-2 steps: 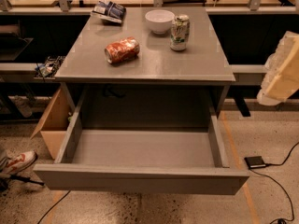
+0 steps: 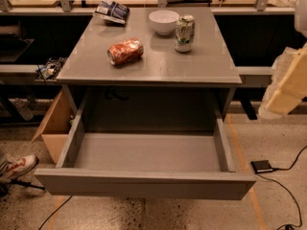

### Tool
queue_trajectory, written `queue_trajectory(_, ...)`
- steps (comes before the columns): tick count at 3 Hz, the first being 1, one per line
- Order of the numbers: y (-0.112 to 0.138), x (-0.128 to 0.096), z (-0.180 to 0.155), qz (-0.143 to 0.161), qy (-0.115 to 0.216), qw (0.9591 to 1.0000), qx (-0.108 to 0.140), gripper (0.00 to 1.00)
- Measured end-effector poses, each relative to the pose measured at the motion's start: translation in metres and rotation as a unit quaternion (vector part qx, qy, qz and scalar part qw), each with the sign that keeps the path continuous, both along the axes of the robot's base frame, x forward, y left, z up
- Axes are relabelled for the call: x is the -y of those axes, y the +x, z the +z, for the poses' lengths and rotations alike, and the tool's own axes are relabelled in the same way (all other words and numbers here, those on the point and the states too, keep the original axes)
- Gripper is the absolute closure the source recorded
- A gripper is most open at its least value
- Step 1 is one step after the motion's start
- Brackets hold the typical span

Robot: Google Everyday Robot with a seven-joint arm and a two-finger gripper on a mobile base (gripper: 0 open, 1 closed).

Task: Close top drawer

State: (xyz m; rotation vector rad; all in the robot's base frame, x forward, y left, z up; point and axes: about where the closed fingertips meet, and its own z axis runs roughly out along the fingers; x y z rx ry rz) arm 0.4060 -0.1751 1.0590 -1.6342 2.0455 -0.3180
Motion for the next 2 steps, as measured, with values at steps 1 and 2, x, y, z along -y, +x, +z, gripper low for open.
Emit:
queue_trajectory(1, -0.006, 0.004, -0.045, -0.029, -0.009, 0.9981, -0.053, 0.00)
queue_trajectory(2, -0.018, 0.003, -0.096, -0.049, -0.019, 0.9920, -0.115, 0.00)
